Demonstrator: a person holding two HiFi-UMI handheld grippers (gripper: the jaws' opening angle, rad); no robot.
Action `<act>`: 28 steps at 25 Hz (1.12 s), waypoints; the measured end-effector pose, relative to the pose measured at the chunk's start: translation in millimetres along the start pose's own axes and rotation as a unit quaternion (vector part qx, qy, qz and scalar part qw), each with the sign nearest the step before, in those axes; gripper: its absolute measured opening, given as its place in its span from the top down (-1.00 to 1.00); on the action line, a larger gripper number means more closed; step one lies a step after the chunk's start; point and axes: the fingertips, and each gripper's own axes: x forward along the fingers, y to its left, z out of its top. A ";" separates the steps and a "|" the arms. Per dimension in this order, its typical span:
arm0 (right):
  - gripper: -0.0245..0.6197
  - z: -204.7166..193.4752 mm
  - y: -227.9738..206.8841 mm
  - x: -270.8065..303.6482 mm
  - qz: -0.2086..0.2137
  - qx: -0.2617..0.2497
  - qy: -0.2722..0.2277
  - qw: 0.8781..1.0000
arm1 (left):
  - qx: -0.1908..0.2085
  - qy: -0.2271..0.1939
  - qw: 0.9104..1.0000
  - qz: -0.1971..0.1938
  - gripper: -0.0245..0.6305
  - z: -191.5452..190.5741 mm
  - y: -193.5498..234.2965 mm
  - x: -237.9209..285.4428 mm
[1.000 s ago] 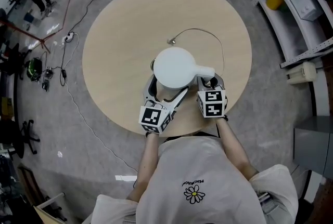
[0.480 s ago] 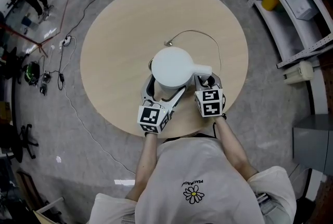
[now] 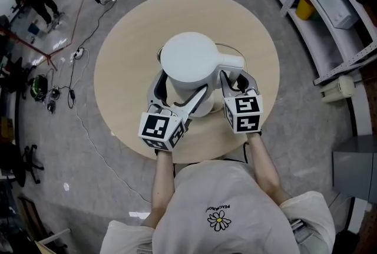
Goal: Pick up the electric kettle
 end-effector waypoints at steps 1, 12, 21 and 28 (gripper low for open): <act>0.57 14.0 -0.4 -2.2 -0.001 -0.001 -0.010 1.000 | 0.000 -0.001 1.000 -0.002 -0.66 12.5 0.8 0.7; 0.57 91.0 4.5 -11.9 0.007 -0.005 -0.071 0.997 | 0.033 -0.026 0.999 0.004 -0.66 86.2 7.2 1.6; 0.57 98.1 5.4 -10.1 0.007 -0.010 -0.079 0.997 | 0.053 -0.026 0.998 0.013 -0.66 91.5 7.6 0.6; 0.57 101.9 6.4 -14.3 0.008 -0.013 -0.087 0.996 | 0.058 -0.029 0.998 0.015 -0.66 94.3 5.3 -2.4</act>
